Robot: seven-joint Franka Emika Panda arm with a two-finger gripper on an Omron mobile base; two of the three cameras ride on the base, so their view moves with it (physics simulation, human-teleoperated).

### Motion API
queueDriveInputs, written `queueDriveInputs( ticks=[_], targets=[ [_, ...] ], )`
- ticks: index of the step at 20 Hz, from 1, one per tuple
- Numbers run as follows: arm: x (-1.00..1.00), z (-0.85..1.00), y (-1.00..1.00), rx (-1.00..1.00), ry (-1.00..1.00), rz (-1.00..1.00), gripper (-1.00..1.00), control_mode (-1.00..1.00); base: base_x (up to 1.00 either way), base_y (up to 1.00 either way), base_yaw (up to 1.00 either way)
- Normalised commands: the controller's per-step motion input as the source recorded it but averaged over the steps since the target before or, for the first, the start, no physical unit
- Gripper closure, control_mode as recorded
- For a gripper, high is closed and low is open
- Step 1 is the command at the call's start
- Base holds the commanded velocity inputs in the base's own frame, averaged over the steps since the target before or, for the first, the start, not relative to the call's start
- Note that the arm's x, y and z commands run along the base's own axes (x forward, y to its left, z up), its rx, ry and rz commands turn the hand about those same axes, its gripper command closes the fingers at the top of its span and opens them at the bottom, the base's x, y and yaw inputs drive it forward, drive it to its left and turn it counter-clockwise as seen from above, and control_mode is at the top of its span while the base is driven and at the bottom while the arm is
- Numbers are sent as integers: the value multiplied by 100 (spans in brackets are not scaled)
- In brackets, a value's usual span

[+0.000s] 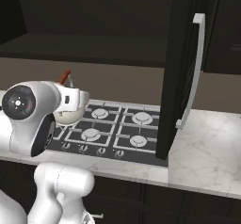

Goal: Open the cabinet, pick the kettle from the cabinet, and place it in the sink.

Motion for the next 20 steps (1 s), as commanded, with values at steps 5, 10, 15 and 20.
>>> queueDriveInputs(
  ticks=[5, 10, 15, 20],
  targets=[
    [2, -42, 22, 0, 13, 5, 100, -100, 0, 0, 0],
    [14, -38, 16, 0, 23, 7, 100, -100, 0, 0, 0],
    [17, -33, 12, 0, 7, 9, 100, -100, 0, 0, 0],
    [12, -34, 8, 2, 0, 11, 100, -100, 0, 0, 0]
  ],
)
